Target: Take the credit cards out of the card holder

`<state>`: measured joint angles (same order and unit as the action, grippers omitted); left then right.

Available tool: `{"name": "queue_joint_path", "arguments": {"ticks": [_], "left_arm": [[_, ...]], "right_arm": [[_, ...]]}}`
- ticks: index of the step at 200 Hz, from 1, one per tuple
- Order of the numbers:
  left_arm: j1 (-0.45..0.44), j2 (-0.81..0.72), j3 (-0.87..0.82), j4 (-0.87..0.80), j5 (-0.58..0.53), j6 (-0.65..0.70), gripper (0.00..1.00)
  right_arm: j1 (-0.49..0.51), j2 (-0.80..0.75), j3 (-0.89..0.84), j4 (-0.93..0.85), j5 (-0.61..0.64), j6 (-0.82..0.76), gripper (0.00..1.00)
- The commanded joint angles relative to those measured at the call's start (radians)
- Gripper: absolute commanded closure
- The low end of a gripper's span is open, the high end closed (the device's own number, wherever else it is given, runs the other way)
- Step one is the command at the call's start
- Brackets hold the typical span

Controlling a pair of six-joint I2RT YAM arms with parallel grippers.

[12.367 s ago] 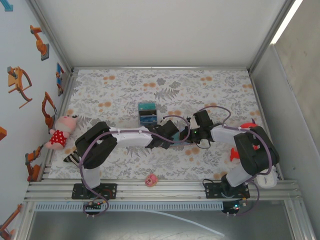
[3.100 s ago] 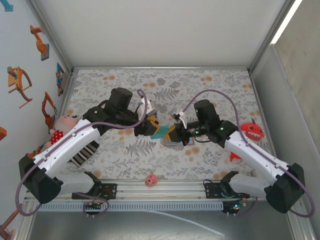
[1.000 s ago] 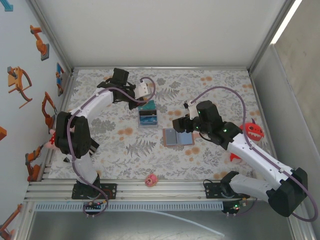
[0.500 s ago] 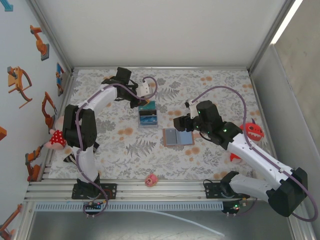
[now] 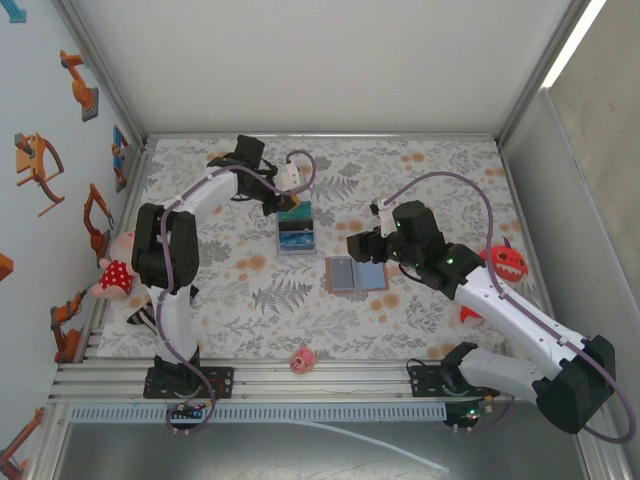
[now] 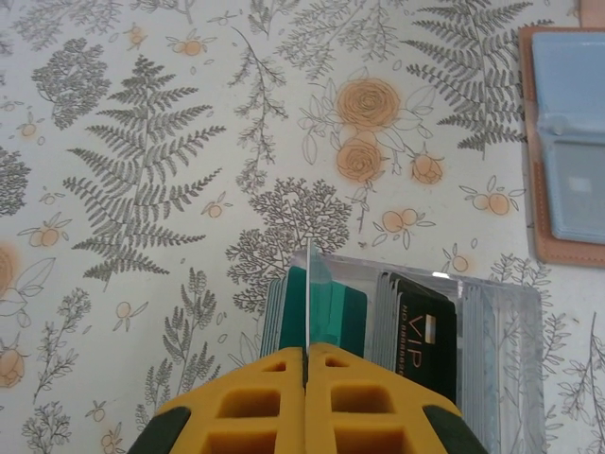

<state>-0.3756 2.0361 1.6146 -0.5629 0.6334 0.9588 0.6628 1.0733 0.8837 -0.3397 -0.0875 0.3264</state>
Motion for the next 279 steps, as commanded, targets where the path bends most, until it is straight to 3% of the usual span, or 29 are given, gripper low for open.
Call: {"name": "queue_joint_path", "arguments": {"ticks": [1, 60, 93, 112, 164, 172, 208, 239, 253, 255, 259, 279], "left_arm": [[0.018, 0.009, -0.023, 0.078, 0.016, -0.066, 0.97], [0.022, 0.01, -0.039, 0.106, -0.003, -0.085, 0.94], [0.022, 0.0, -0.041, 0.094, 0.004, -0.087, 0.8], [0.022, -0.018, -0.042, 0.093, 0.013, -0.101, 0.64], [0.022, -0.115, -0.074, 0.126, 0.038, -0.17, 0.61], [0.022, -0.143, -0.095, 0.151, 0.039, -0.195, 0.61], [0.022, -0.299, -0.228, 0.308, 0.017, -0.367, 0.4], [0.022, -0.449, -0.393, 0.49, -0.1, -0.556, 0.23], [0.023, -0.527, -0.496, 0.598, -0.184, -0.66, 0.21], [0.023, -0.54, -0.51, 0.617, -0.193, -0.671, 0.18], [0.022, -0.564, -0.542, 0.65, -0.217, -0.7, 0.01], [0.021, -0.674, -0.677, 0.757, -0.308, -0.8, 0.03]], "right_arm": [[0.004, -0.006, 0.011, 0.016, 0.012, 0.011, 0.29], [0.004, -0.001, 0.006, 0.023, 0.008, 0.01, 0.29], [0.004, 0.002, 0.004, 0.027, -0.003, 0.011, 0.29], [0.004, 0.005, 0.006, 0.027, -0.006, 0.01, 0.28], [0.006, 0.021, 0.011, 0.003, 0.022, 0.013, 0.31], [0.007, 0.027, 0.014, -0.011, 0.035, 0.018, 0.32], [0.052, 0.076, 0.032, -0.096, 0.153, 0.043, 0.34], [0.12, 0.163, 0.069, -0.18, 0.255, 0.067, 0.38], [0.148, 0.201, 0.082, -0.2, 0.283, 0.078, 0.38], [0.152, 0.205, 0.082, -0.203, 0.284, 0.08, 0.38], [0.157, 0.215, 0.084, -0.205, 0.285, 0.083, 0.38], [0.176, 0.259, 0.088, -0.209, 0.279, 0.099, 0.38]]}}
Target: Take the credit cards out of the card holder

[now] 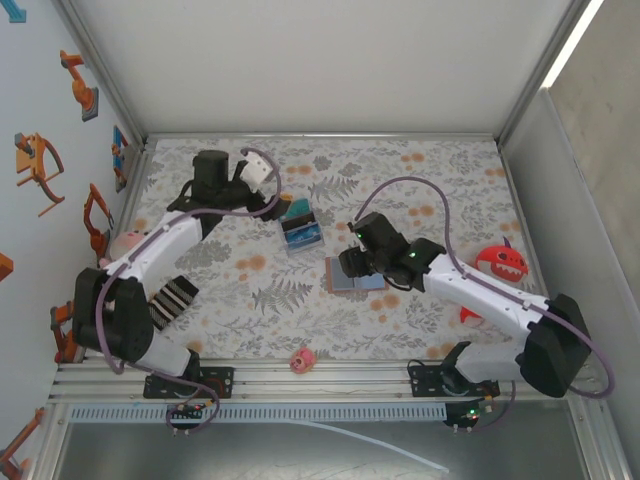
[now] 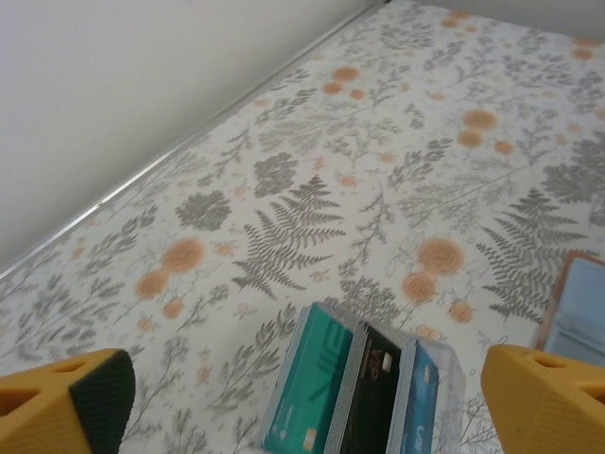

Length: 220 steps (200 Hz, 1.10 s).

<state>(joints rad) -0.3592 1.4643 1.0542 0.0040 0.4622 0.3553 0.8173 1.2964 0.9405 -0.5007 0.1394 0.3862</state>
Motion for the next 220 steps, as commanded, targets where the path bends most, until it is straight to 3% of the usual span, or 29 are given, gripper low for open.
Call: {"name": "queue_joint_path", "arguments": {"ticks": [1, 35, 76, 157, 220], "left_arm": [[0.006, -0.107, -0.121, 0.191, -0.141, -0.202, 0.03], [0.006, -0.257, -0.267, 0.229, -0.236, -0.322, 0.03], [0.006, -0.387, -0.381, 0.217, -0.277, -0.416, 0.03], [0.006, -0.536, -0.524, 0.211, -0.344, -0.594, 0.03], [0.005, -0.596, -0.606, 0.249, -0.386, -0.656, 0.03]], "right_arm": [[0.023, 0.038, 0.032, -0.048, 0.051, 0.04, 0.38], [0.051, 0.142, 0.054, -0.048, 0.039, 0.057, 0.4], [0.074, 0.272, 0.102, -0.048, 0.023, 0.056, 0.4], [0.077, 0.417, 0.15, -0.051, 0.011, 0.048, 0.42], [0.077, 0.46, 0.168, -0.038, -0.023, 0.042, 0.4]]}}
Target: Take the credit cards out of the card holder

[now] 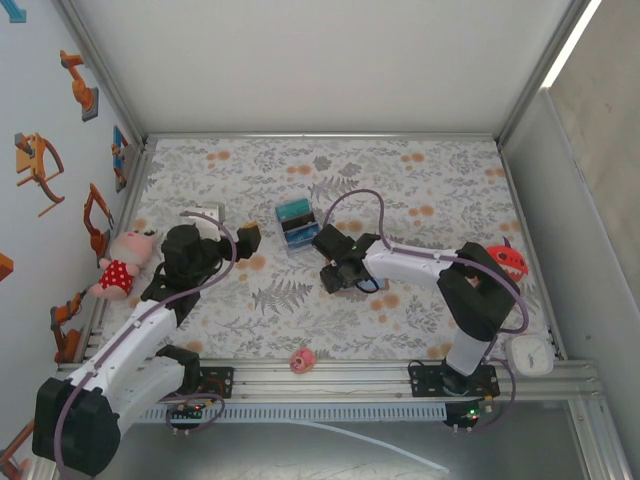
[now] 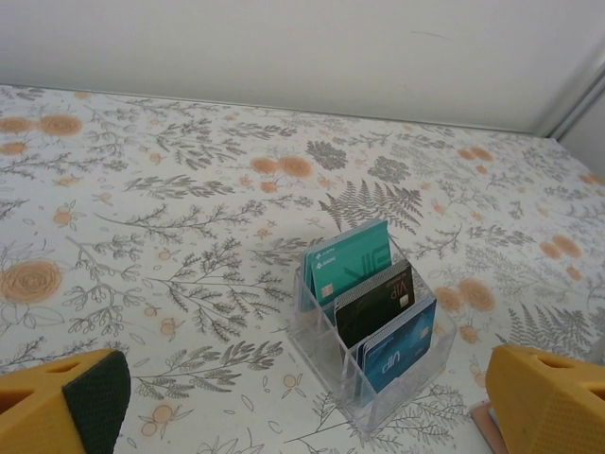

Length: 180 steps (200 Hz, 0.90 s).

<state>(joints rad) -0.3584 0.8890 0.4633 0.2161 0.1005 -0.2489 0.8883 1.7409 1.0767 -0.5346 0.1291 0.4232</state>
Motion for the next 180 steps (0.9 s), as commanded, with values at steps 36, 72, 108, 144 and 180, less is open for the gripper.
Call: {"name": "queue_joint_path", "arguments": {"ticks": [36, 72, 108, 144, 180], "left_arm": [[0.003, -0.027, -0.013, 0.023, -0.053, -0.076, 0.03], [0.004, -0.014, 0.002, 0.001, -0.038, -0.075, 0.03], [0.002, -0.007, -0.002, 0.02, -0.033, -0.082, 0.03], [0.001, 0.004, 0.005, 0.009, -0.027, -0.078, 0.03], [0.0, 0.01, 0.006, 0.012, -0.021, -0.076, 0.03]], "right_arm": [[0.005, 0.028, 0.031, -0.007, -0.007, 0.008, 0.39], [0.006, 0.026, 0.019, -0.007, 0.0, 0.01, 0.4], [0.005, 0.042, 0.014, -0.005, 0.008, 0.009, 0.4], [-0.001, 0.057, 0.0, 0.003, 0.008, 0.007, 0.41], [-0.018, 0.054, -0.03, 0.035, -0.02, 0.008, 0.48]]}}
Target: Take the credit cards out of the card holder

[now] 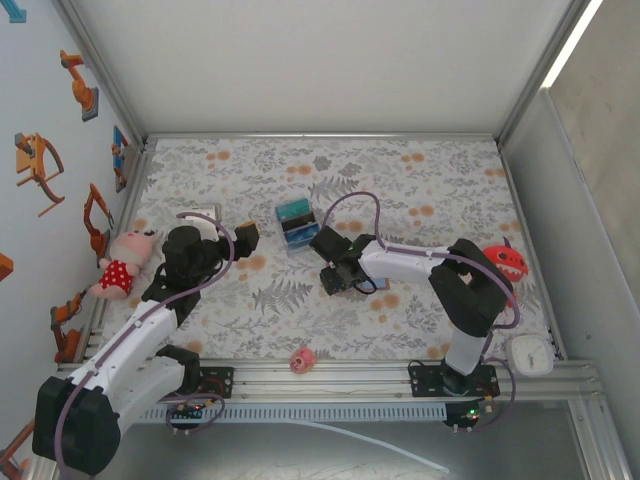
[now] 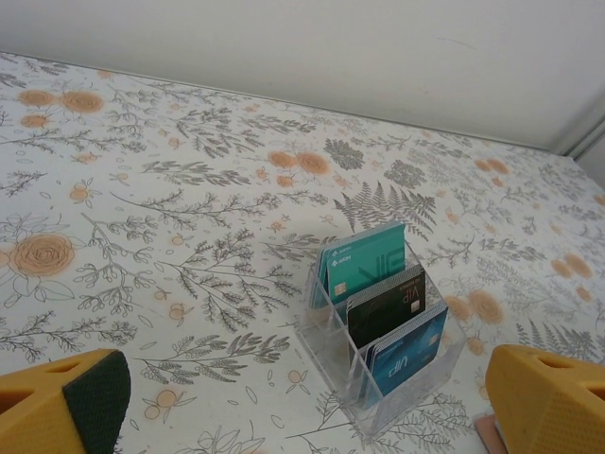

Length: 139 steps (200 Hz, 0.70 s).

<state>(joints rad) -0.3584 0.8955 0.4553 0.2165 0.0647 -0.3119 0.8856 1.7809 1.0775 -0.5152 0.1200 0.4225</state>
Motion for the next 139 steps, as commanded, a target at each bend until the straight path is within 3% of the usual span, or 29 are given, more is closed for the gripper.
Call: {"name": "queue_joint_path", "arguments": {"ticks": [1, 28, 94, 139], "left_arm": [[-0.001, 0.003, 0.015, 0.012, 0.014, -0.013, 0.03], [-0.002, 0.003, 0.021, 0.003, 0.016, -0.007, 0.03], [-0.025, -0.008, 0.039, -0.013, 0.027, 0.02, 0.03], [-0.068, -0.012, 0.058, -0.019, 0.005, 0.05, 0.03]], "right_arm": [[-0.016, 0.015, -0.032, 0.016, -0.012, 0.009, 0.49], [-0.025, 0.012, -0.047, 0.026, -0.023, 0.008, 0.58], [-0.072, -0.065, -0.118, 0.111, -0.12, 0.016, 0.67], [-0.079, -0.08, -0.125, 0.103, -0.114, 0.012, 0.77]]}}
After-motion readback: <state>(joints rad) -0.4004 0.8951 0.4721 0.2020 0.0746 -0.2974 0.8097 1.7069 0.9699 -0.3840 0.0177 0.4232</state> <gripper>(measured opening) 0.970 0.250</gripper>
